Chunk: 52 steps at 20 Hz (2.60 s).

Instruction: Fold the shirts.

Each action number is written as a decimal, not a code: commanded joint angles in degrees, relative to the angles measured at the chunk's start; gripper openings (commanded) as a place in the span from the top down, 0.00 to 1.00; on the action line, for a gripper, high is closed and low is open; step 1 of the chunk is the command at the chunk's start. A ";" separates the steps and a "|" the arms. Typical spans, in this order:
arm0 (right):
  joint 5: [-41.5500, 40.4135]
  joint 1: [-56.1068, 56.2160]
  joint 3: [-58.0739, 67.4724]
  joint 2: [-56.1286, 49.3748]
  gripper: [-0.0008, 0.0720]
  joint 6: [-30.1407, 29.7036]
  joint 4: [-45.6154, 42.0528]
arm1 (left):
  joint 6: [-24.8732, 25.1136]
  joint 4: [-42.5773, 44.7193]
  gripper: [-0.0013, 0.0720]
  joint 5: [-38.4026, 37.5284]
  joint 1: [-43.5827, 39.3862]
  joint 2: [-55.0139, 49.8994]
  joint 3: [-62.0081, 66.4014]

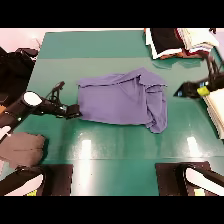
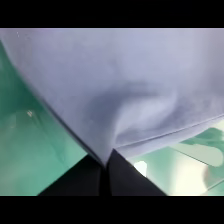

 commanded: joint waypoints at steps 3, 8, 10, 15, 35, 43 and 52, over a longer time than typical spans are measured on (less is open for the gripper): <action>-5.22 -8.74 -22.95 1.55 0.22 -0.74 0.55 | -0.02 3.72 0.95 -1.53 1.42 2.29 3.15; -15.30 -5.77 -31.54 -4.66 0.31 -4.85 12.72 | -0.02 3.69 0.95 -1.88 1.42 2.29 3.15; -18.34 -2.21 -31.08 -6.45 0.41 -5.05 14.82 | -0.02 3.69 0.95 -2.01 1.42 2.29 3.15; -16.87 3.65 -25.20 -6.71 0.97 -7.67 14.71 | -0.02 3.85 0.95 -3.54 1.42 2.80 4.57; 1.44 -17.86 59.43 12.66 0.97 -0.85 14.99 | -6.56 17.25 0.95 -12.11 10.64 19.34 71.04; 2.64 -5.16 34.51 2.56 0.97 0.09 5.03 | -6.43 12.46 0.95 -15.17 10.64 6.69 38.66; -7.80 4.87 28.06 -27.93 0.97 2.58 -2.40 | -1.33 7.67 0.95 4.66 10.64 -19.96 29.79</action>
